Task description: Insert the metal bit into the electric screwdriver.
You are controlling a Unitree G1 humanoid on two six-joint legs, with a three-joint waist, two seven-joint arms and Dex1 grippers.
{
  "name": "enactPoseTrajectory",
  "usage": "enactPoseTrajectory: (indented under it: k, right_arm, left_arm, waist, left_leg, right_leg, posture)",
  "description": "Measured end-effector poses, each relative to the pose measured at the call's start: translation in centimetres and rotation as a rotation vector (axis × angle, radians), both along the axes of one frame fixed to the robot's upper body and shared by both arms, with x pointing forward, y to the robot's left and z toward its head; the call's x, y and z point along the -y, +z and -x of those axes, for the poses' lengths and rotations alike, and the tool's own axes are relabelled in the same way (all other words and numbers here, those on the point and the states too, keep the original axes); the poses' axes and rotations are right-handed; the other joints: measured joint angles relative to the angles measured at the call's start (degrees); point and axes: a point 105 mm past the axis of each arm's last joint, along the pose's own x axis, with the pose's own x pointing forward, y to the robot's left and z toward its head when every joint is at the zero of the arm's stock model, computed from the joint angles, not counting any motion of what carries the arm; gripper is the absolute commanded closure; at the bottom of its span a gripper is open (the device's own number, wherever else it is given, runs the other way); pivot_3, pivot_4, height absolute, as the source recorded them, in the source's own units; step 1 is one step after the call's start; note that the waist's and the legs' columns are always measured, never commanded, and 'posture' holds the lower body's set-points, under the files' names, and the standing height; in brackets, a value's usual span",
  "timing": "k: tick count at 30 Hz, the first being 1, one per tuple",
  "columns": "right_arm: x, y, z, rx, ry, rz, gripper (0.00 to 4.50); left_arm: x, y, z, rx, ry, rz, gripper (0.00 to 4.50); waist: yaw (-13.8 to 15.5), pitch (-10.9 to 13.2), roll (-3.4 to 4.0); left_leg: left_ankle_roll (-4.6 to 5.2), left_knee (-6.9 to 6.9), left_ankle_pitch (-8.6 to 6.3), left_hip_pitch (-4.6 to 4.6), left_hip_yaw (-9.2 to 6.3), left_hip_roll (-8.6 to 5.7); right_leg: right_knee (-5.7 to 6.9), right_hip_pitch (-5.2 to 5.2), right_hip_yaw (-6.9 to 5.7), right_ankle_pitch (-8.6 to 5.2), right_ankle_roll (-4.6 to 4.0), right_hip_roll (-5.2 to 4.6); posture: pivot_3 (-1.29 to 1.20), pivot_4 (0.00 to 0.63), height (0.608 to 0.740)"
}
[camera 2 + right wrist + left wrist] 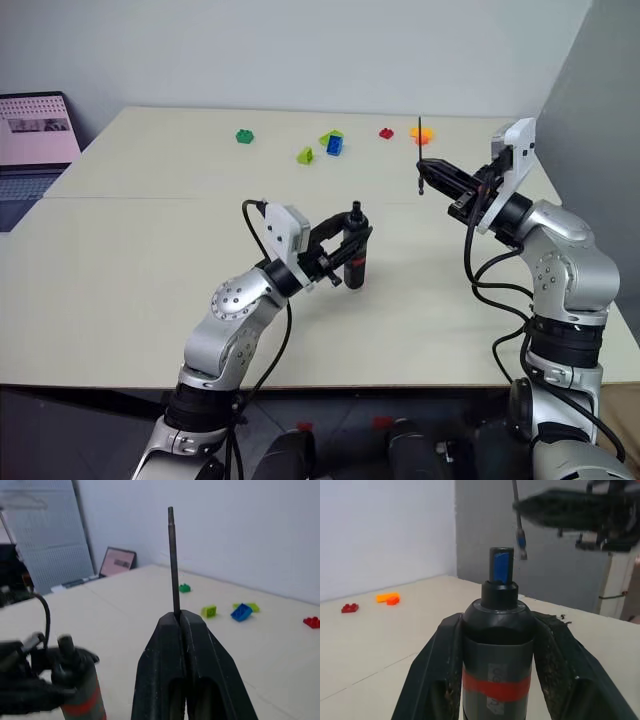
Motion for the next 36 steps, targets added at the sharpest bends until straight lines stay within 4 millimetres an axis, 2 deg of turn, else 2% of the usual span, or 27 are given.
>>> enactPoseTrajectory:
  k: [2, 12, 17, 24, 30, 36]
  right_arm:
    - [-0.7, 0.6, 0.5, 0.012, 0.038, -0.059, 4.5]
    - [-1.7, 0.8, 1.1, 0.018, 0.072, -0.093, 4.5]
    - [-3.4, 0.2, 1.3, 0.045, 0.042, -0.07, 4.5]
    - [-5.9, 0.9, 1.9, 0.097, 0.036, -0.131, 4.5]
    - [-6.5, 1.1, 1.7, 0.129, 0.019, -0.141, 4.5]
    - [-6.8, 0.0, 0.6, 0.099, 0.023, -0.14, 4.5]
  left_arm:
    - [0.3, -0.9, 0.0, -0.007, -0.003, -0.001, 2.86]
    - [0.5, -1.3, -0.5, 0.064, 0.073, -0.002, 2.86]
    - [0.1, -1.2, -1.1, 0.076, 0.157, 0.009, 2.86]
    - [-0.4, -1.0, -1.9, 0.036, 0.251, 0.08, 2.86]
    - [-0.5, -0.9, -2.2, 0.015, 0.277, 0.1, 2.86]
    - [-0.5, -1.0, -2.2, 0.013, 0.275, 0.098, 2.86]
  waist:
    - [0.0, 0.0, 0.0]
    - [-0.2, 0.0, 0.0]
    - [-0.3, 0.0, 0.0]
    - [-0.1, 0.0, 0.0]
    - [-0.1, 0.0, 0.0]
    - [-0.1, 0.0, 0.0]
  left_leg:
    - [0.0, 0.01, 0.0, -0.01, 0.02, 0.0]
    - [0.0, -0.01, 0.0, 0.0, 0.03, 0.0]
    - [0.01, -0.01, 0.0, 0.02, 0.03, 0.02]
    - [0.0, -0.03, 0.0, 0.0, 0.03, 0.01]
    - [0.01, -0.03, 0.0, 0.0, 0.02, 0.02]
    - [0.0, -0.02, 0.0, 0.0, 0.03, 0.01]
  right_leg:
    - [-0.01, 0.0, 0.03, 0.01, 0.02, 0.0]
    - [-0.04, 0.0, 0.05, 0.03, 0.07, 0.01]
    - [-0.01, -0.01, 0.08, -0.01, -0.01, 0.05]
    - [-0.05, -0.02, 0.08, 0.04, 0.09, 0.05]
    - [-0.06, -0.02, 0.08, -0.01, 0.01, 0.05]
    - [-0.07, -0.01, 0.09, -0.03, -0.04, 0.05]
  posture:
    - [0.0, 0.15, 0.74]
    - [0.0, 0.15, 0.74]
    - [0.0, 0.15, 0.74]
    - [0.0, 0.15, 0.74]
    - [0.0, 0.15, 0.74]
    - [0.0, 0.15, 0.74]
